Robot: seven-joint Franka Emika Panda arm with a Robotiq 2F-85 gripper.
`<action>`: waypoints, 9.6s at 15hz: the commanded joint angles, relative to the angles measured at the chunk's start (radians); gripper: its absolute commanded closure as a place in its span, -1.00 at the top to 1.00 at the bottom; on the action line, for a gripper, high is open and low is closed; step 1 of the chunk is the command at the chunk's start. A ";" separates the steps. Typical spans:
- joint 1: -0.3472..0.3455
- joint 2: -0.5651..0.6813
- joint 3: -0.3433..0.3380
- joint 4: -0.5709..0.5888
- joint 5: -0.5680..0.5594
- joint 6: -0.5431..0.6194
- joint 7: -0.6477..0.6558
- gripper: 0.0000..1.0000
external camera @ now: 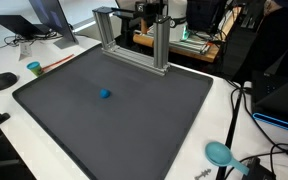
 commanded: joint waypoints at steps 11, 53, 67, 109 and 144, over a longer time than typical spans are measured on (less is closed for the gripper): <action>0.001 -0.062 0.155 -0.134 -0.145 0.434 -0.079 1.00; -0.005 0.051 0.206 -0.292 -0.297 0.646 -0.020 1.00; 0.000 0.072 0.201 -0.278 -0.294 0.630 -0.025 -0.22; 0.025 0.700 0.161 0.314 -0.274 0.773 0.082 -0.05; 0.101 0.940 0.050 0.329 -0.456 1.053 0.313 -0.55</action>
